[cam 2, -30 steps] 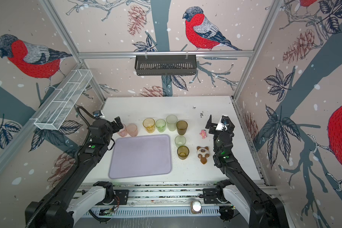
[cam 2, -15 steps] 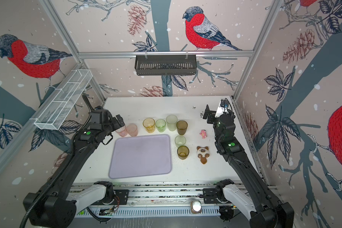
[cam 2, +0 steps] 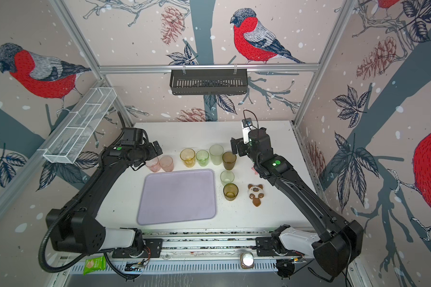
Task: Place the glasses into the tray
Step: 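Raise both arms, left toward the clear pink glass while right reaches over the glass row, then lower the left gripper around the clear pink glass rim and close it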
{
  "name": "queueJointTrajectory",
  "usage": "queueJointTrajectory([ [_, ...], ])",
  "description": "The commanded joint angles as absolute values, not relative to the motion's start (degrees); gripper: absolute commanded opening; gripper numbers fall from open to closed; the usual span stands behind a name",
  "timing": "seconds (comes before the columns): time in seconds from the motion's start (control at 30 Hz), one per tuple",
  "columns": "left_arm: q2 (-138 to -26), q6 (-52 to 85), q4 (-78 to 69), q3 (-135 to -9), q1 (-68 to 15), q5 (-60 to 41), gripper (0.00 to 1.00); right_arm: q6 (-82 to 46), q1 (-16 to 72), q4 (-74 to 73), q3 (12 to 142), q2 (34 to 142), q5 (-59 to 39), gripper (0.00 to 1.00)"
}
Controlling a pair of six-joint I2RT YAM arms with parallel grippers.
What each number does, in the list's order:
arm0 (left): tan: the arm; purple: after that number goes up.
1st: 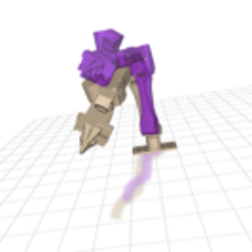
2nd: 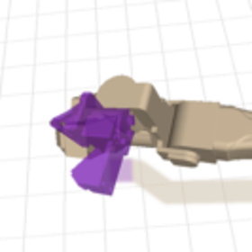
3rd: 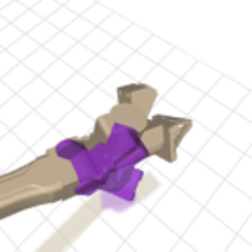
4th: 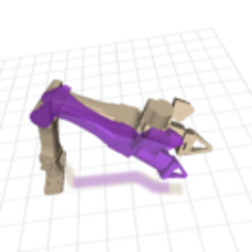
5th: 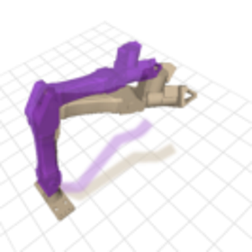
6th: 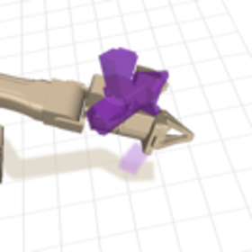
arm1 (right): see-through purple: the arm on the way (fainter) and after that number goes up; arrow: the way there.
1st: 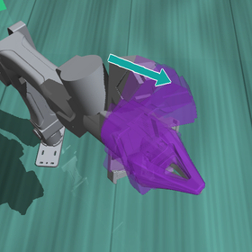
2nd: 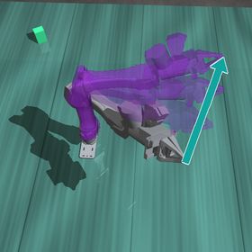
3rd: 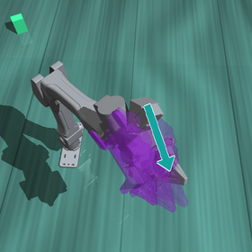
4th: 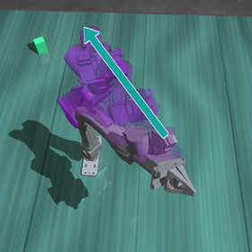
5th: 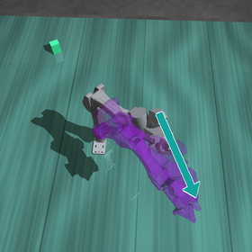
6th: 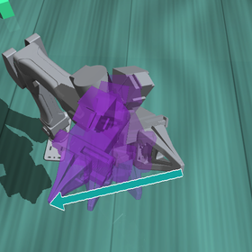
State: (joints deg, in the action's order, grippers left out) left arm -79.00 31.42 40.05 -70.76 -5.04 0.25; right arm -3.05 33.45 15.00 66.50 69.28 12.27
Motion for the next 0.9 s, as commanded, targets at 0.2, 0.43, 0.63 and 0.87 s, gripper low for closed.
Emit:
queueJointTrajectory([
  [0.2,-84.29,28.96,45.00,-74.59,-2.06,4.41,0.98,-1.61,40.82,16.20,70.78,77.14,6.82,1.00],
  [0.43,-86.46,26.52,44.17,-74.73,2.23,3.11,0.98,-1.71,44.04,15.56,73.12,81.96,3.16,1.00],
  [0.63,-88.52,24.29,43.65,-74.61,4.54,2.20,0.94,-2.02,46.52,15.12,74.75,84.98,1.72,1.00],
  [0.87,-89.36,23.54,42.47,-72.57,6.39,0.18,0.85,-1.43,48.20,15.36,77.50,88.61,-0.25,1.00],
])
